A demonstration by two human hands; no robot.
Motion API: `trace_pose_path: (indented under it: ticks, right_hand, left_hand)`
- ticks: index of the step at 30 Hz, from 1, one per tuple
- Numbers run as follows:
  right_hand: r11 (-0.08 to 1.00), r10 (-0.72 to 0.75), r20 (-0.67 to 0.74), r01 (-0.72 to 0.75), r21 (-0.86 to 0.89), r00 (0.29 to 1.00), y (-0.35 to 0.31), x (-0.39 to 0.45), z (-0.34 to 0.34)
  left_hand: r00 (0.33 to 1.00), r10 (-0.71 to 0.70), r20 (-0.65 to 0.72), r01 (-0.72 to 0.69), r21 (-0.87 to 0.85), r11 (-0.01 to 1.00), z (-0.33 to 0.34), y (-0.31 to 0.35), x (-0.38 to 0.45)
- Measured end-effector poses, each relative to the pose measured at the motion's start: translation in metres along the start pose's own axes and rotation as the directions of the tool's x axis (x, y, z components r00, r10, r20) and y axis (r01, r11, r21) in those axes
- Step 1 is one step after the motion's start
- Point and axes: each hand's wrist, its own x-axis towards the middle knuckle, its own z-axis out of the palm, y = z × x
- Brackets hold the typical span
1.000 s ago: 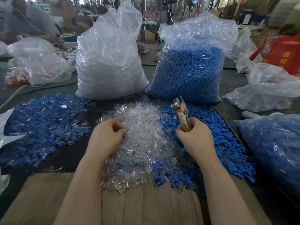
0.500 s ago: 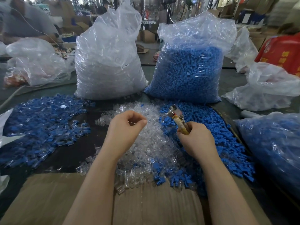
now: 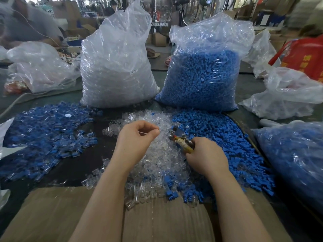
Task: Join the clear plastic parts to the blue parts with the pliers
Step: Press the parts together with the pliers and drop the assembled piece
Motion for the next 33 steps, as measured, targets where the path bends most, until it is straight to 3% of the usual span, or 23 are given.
trace_pose_path:
  ticks: [11,18,23,28,31,33]
  right_hand:
    - [0.999,0.010,-0.017,-0.011,-0.045,1.000,0.000,-0.003,0.000]
    - [0.974,0.089,-0.111,-0.063,0.217,0.990,0.001,0.000,-0.005]
    - [0.861,0.096,-0.199,0.019,0.508,0.975,-0.002,-0.002,-0.011]
    - [0.668,0.030,-0.249,0.166,0.725,0.968,-0.006,-0.006,-0.016]
    - [0.557,-0.029,-0.257,0.229,0.798,0.966,-0.010,-0.009,-0.020]
    - [0.541,-0.073,-0.262,0.259,0.800,0.962,-0.012,-0.011,-0.021]
  left_hand:
    - [0.998,-0.043,-0.037,0.042,-0.038,0.998,0.004,0.004,-0.003]
    - [0.995,-0.089,-0.047,0.077,-0.222,0.972,0.006,0.007,-0.004]
    - [0.991,-0.132,0.018,0.127,-0.432,0.893,0.013,0.014,-0.006]
    - [0.985,-0.146,0.089,0.171,-0.525,0.834,0.021,0.020,-0.010]
    - [0.984,-0.129,0.119,0.173,-0.537,0.826,0.029,0.024,-0.012]
    - [0.982,-0.129,0.135,0.183,-0.564,0.805,0.032,0.026,-0.013]
